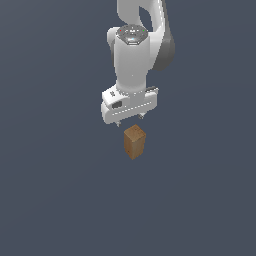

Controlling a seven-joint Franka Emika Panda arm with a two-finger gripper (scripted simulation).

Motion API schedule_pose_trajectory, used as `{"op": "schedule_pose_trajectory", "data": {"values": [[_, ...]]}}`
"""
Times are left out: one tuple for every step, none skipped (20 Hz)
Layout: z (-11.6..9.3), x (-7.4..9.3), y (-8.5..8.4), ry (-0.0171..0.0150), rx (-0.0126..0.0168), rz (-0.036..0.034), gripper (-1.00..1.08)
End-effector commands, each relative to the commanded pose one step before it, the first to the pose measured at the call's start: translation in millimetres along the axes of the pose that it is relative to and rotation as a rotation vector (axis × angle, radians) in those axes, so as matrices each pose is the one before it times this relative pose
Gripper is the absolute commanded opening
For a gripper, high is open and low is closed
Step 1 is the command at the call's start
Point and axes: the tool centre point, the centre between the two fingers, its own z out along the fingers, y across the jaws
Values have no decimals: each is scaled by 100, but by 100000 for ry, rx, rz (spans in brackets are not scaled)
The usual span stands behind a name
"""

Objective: Pick up the object and move it to a goal position.

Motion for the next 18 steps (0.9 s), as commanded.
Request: {"op": "schedule_pose_trajectory", "data": {"values": [[1088,713,-367,628,-235,-6357,100],[373,233,-122,187,-58,-2090,100],[344,213,-110,174,-51,-1921,100],[315,194,-100,161,-45,-1754,100],[286,175,-90,148,-39,-1587,100],[256,156,-79,133,-33,-1419,100],[226,138,-70,119,-29,-1252,100],[197,119,-60,104,-24,-1084,100],[167,101,-51,89,-20,-919,100],[137,82,-40,73,-16,-750,100],[106,64,-31,57,-12,-583,100],[76,46,-23,41,-9,-418,100],[46,27,-12,24,-5,-248,100],[14,13,-11,10,-2,-97,100],[-58,-64,8,-112,56,511,100],[34,-1,1,0,0,0,100],[100,-4,4,0,0,0,100],[167,-6,6,0,0,0,100]]}}
